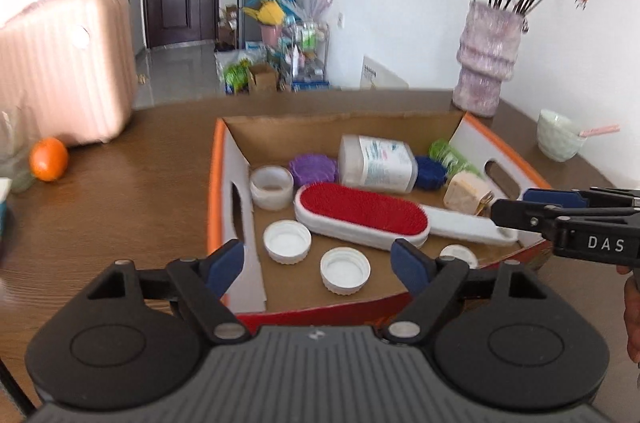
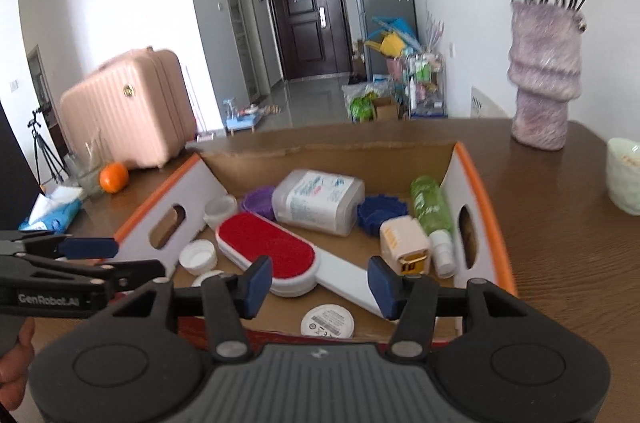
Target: Organize rigid objects
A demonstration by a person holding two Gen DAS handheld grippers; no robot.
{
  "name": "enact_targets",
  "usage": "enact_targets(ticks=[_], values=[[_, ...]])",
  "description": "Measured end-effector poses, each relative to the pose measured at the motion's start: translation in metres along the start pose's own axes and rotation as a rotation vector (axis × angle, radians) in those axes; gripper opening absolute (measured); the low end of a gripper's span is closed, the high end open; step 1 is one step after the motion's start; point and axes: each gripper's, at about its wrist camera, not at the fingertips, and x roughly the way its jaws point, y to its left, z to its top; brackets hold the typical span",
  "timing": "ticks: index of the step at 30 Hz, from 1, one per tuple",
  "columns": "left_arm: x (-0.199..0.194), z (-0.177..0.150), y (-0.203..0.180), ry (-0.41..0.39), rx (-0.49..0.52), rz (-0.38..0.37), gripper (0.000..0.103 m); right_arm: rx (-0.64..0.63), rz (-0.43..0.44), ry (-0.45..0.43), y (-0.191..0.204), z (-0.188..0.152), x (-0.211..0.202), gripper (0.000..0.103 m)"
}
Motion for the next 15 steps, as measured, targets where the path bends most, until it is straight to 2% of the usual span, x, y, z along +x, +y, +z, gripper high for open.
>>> enact_targets(ticks=[6,11,13,15], values=[[-0.072,-0.004,-0.007,-0.119,-0.002,0.031,0.085,-0.014,0.009,-0.118,0.016,0.002,-0.071,0.064],[-0.131,-0.022,-0.018,-0.254,0.017,0.077,0.092,-0.047,-0.045,-0.228,0.030,-0.013,-0.126,0.070],[-0.151,-0.032,-0.023,-0.291,0.025,0.082,0.096,-0.053,-0.063,-0.271,0.034,-0.022,-0.143,0.075],[-0.169,-0.044,-0.027,-0.334,0.037,0.086,0.099,-0.056,-0.078,-0.315,0.036,-0.034,-0.159,0.085]])
